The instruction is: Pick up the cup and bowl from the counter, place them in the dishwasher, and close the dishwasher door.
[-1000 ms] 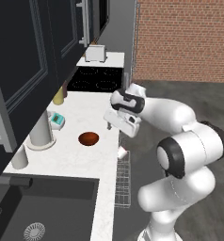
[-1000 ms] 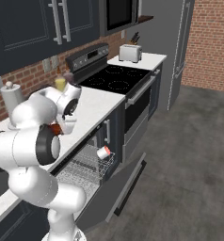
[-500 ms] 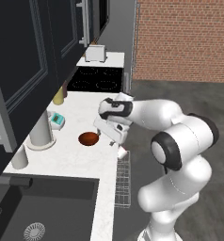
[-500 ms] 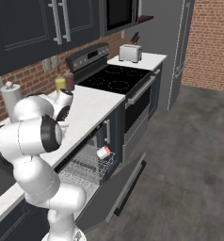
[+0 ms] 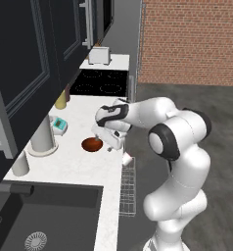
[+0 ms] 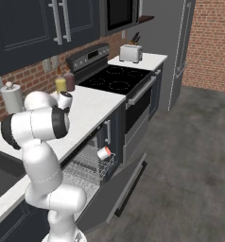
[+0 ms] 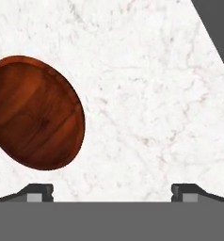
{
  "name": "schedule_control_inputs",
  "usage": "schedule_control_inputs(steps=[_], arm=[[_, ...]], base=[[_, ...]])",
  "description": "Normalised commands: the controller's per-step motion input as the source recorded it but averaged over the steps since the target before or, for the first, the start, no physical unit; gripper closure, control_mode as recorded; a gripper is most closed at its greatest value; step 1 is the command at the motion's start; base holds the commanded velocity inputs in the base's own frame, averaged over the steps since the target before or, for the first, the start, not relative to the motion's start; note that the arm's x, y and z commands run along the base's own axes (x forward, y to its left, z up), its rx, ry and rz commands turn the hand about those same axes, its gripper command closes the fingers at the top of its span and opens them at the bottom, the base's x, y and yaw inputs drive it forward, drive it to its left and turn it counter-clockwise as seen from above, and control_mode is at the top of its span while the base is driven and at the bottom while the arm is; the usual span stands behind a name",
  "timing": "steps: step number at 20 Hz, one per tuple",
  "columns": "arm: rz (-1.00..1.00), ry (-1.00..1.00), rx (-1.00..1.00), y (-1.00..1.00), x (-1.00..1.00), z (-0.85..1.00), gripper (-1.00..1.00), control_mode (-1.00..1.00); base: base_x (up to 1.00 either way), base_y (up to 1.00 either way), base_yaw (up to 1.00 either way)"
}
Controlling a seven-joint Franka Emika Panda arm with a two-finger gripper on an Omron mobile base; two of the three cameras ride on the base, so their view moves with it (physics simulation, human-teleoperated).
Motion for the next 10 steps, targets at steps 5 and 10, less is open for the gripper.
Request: schedule_control_inputs(steps=[5, 10], arm=[[0.00, 0.00, -0.07, 0.01, 0.34, -0.32, -1.00, -1.00], [0.00, 0.00, -0.07, 0.05, 0.28, -0.30, -1.00, -1.00]], base=[[0.00, 0.00, 0.00], [0.00, 0.00, 0.00]])
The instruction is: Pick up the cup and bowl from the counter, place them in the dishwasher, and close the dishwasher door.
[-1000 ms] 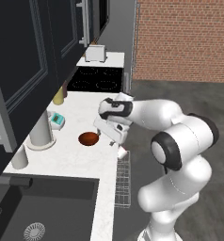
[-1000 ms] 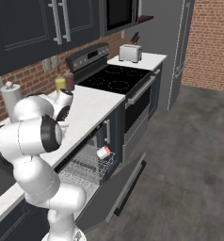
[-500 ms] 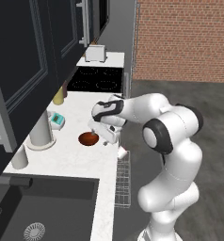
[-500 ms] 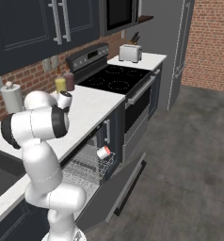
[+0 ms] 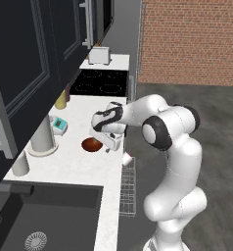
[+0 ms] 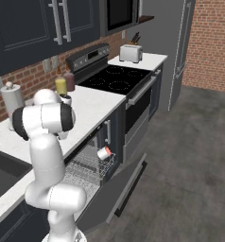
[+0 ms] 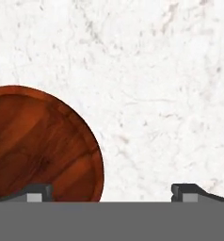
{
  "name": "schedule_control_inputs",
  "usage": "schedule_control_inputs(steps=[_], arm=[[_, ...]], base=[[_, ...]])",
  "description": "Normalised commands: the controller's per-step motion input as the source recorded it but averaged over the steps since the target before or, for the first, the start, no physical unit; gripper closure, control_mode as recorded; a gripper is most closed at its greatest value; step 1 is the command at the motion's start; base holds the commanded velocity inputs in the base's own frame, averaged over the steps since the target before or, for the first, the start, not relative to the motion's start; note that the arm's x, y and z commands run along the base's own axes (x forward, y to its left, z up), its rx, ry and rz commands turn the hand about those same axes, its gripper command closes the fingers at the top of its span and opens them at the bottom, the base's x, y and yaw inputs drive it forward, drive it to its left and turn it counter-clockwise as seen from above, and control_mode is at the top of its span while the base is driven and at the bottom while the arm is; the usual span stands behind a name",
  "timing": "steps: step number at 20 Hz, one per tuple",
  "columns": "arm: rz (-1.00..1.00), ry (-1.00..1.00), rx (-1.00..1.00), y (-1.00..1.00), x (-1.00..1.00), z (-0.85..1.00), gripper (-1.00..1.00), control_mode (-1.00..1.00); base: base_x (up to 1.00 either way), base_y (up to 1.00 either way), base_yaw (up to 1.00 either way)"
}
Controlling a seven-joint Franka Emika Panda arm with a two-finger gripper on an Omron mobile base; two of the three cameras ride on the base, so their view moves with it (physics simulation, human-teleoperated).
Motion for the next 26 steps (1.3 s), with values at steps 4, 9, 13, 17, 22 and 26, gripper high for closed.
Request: schedule_control_inputs(steps=[4, 9, 13, 17, 22, 26], arm=[[0.00, -0.01, -0.03, 0.09, 0.36, -0.23, -1.00, -1.00], [0.00, -0.02, -0.03, 0.04, 0.35, -0.28, -1.00, -1.00], [0.00, -0.02, -0.07, 0.01, 0.18, -0.37, -1.00, -1.00], [0.00, -0.01, -0.08, 0.07, 0.04, -0.36, 1.00, -1.00], [0.00, -0.04, -0.06, 0.00, 0.00, -0.19, 1.00, -1.00], [0.00, -0.10, -0.05, -0.20, -0.09, -0.07, 1.00, -1.00]], base=[[0.00, 0.00, 0.00], [0.00, 0.00, 0.00], [0.00, 0.00, 0.00], [0.00, 0.00, 0.00], [0.00, 0.00, 0.00], [0.00, 0.00, 0.00]])
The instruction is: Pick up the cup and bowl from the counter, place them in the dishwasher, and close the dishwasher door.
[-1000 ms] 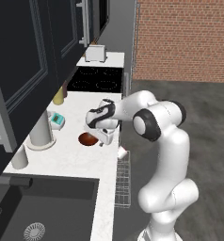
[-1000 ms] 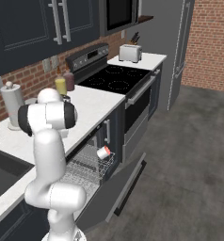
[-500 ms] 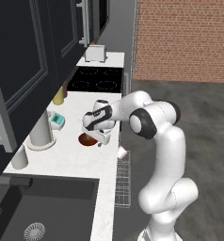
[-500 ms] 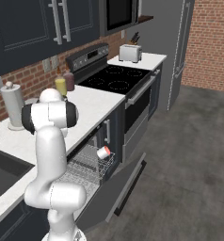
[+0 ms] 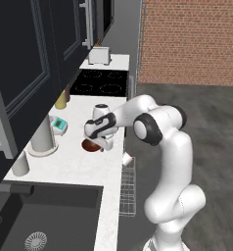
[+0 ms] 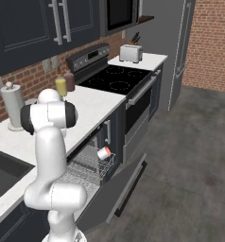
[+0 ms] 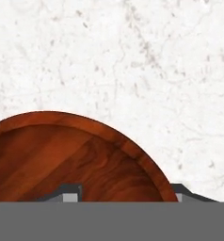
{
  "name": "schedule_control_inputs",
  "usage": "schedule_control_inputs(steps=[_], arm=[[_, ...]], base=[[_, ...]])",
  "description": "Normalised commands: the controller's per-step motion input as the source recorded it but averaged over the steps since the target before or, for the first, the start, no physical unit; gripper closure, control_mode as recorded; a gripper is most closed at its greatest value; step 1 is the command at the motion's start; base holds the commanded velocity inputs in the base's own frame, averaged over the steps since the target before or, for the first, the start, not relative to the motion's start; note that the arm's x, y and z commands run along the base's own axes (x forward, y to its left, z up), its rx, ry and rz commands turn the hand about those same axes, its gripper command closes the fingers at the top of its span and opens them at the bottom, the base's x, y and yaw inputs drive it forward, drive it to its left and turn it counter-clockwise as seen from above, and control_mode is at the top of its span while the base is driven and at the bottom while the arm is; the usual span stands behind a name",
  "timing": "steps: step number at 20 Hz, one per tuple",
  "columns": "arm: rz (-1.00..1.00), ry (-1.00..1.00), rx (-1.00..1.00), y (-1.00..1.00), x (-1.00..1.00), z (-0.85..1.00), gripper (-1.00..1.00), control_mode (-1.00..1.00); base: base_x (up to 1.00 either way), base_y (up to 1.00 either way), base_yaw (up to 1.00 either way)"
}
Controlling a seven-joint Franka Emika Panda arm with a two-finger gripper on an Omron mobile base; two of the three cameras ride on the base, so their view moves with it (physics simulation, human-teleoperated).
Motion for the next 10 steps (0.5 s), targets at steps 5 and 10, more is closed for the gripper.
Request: schedule_control_inputs(steps=[5, 10], arm=[[0.00, -0.09, -0.01, -0.54, -0.25, 0.00, 1.00, -1.00], [-0.02, -0.10, 0.00, -0.95, -0.58, 0.00, 1.00, -1.00]], base=[[0.00, 0.00, 0.00], [0.00, 0.00, 0.00]])
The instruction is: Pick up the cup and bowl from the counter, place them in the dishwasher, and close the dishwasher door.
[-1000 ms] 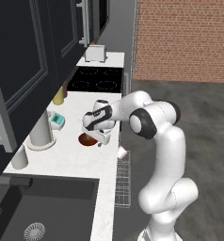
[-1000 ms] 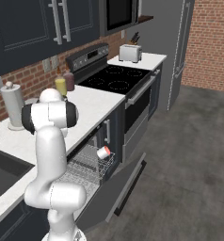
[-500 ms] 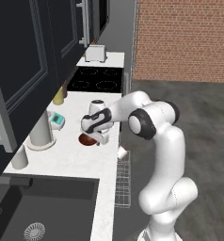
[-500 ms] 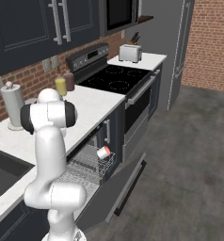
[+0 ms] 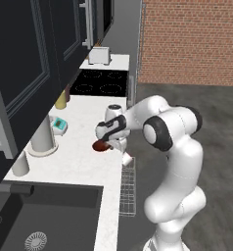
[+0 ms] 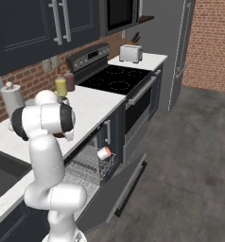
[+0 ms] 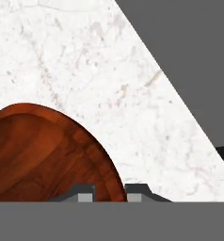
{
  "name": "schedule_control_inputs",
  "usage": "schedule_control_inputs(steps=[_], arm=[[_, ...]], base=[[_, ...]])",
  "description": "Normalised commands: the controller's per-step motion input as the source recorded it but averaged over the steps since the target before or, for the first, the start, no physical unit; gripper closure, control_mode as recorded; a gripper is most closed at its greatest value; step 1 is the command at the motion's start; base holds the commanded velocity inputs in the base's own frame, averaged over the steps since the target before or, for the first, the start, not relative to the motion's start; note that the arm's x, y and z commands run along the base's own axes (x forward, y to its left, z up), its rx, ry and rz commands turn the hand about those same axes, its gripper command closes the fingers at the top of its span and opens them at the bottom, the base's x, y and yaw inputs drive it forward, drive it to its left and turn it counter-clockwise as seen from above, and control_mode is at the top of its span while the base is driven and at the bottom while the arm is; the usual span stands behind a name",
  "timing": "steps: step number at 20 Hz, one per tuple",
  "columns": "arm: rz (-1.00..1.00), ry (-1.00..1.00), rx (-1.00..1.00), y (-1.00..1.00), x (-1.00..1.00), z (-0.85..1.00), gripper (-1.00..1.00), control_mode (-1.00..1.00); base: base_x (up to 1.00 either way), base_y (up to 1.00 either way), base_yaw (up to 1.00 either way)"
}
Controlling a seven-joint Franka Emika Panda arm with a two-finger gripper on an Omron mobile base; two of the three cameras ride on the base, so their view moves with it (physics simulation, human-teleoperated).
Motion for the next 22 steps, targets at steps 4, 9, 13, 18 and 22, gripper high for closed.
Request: schedule_control_inputs(steps=[4, 9, 13, 18, 22], arm=[[-0.03, -0.02, 0.02, -1.00, -0.76, 0.00, 1.00, -1.00], [-0.01, 0.00, 0.08, -1.00, -0.87, 0.00, 1.00, -1.00], [0.00, 0.00, 0.13, -1.00, -0.81, 0.00, 1.00, -1.00], [0.00, 0.00, 0.14, -1.00, -0.29, -0.01, 1.00, -1.00], [0.00, 0.00, 0.16, -0.83, 0.00, -0.20, 1.00, -1.00]], base=[[0.00, 0.00, 0.00], [0.00, 0.00, 0.00], [0.00, 0.00, 0.00], [0.00, 0.00, 0.00], [0.00, 0.00, 0.00]])
